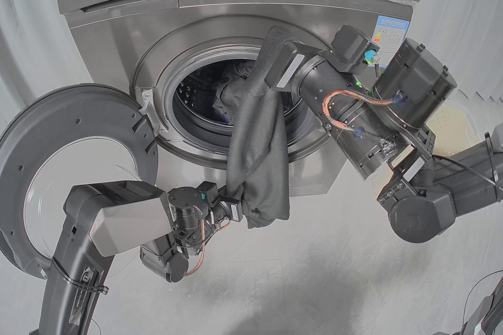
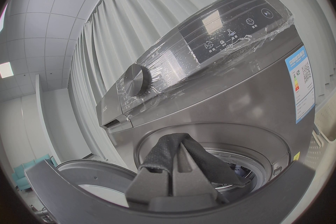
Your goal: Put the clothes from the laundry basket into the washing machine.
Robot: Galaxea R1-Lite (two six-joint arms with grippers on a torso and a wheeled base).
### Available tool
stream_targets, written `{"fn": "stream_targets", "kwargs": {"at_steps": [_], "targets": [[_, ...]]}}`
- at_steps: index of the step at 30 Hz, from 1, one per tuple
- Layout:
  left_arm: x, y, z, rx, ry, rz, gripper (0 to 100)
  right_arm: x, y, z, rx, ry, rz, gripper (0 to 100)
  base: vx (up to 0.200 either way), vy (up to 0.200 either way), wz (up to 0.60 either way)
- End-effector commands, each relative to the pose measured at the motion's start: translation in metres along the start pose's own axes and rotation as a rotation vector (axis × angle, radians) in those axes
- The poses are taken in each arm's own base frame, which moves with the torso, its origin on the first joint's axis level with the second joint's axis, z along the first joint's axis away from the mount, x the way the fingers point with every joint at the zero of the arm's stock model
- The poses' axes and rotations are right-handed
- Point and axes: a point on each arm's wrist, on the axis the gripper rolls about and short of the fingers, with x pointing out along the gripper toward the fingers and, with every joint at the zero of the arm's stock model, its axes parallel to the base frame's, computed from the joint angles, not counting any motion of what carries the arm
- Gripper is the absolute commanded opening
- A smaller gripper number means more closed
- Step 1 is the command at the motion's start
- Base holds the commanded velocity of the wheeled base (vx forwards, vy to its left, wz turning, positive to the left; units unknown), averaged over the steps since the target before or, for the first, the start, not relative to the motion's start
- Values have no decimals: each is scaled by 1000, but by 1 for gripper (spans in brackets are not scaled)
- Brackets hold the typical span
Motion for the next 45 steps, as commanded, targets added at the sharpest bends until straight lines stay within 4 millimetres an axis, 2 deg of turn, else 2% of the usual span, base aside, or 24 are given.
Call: {"fn": "stream_targets", "kwargs": {"at_steps": [1,5,7,13,15,17,18,20,23,27,31,35,40,45], "targets": [[-1,1,9,-5,-21,3,0,0,-2,0,1,0,-6,0,0,0,0],[-5,7,28,-10,-54,18,0,-2,-8,1,-8,5,-19,0,0,0,0],[-14,6,45,-12,-72,17,0,-3,-16,4,-19,2,-40,0,0,0,0],[-73,-1,113,-50,-134,-36,0,-11,-52,12,-66,-7,-124,0,0,0,0],[-87,1,128,-50,-156,-57,0,-14,-58,15,-70,-13,-138,0,0,0,0],[-110,2,152,-48,-203,-99,0,-21,-68,19,-56,-19,-162,0,0,0,0],[-112,2,155,-48,-209,-104,0,-23,-70,20,-53,-19,-165,0,0,0,0],[-129,2,177,-69,-267,-144,0,-33,-79,21,-33,0,-191,0,0,0,0],[-139,0,194,-76,-319,-168,0,-44,-91,13,-30,44,-221,0,0,0,0],[-143,1,199,-73,-338,-167,0,-46,-102,10,-48,56,-256,0,0,0,0],[-146,0,201,-69,-341,-179,0,-45,-131,5,-87,66,-336,0,0,0,0],[-150,-1,211,-65,-377,-187,0,-47,-141,4,-101,73,-374,0,0,0,0],[-154,-3,220,-62,-413,-195,0,-58,-146,-7,-108,131,-386,0,0,0,0],[-155,-3,228,-58,-442,-196,0,-54,-145,-4,-106,110,-379,0,0,0,0]]}}
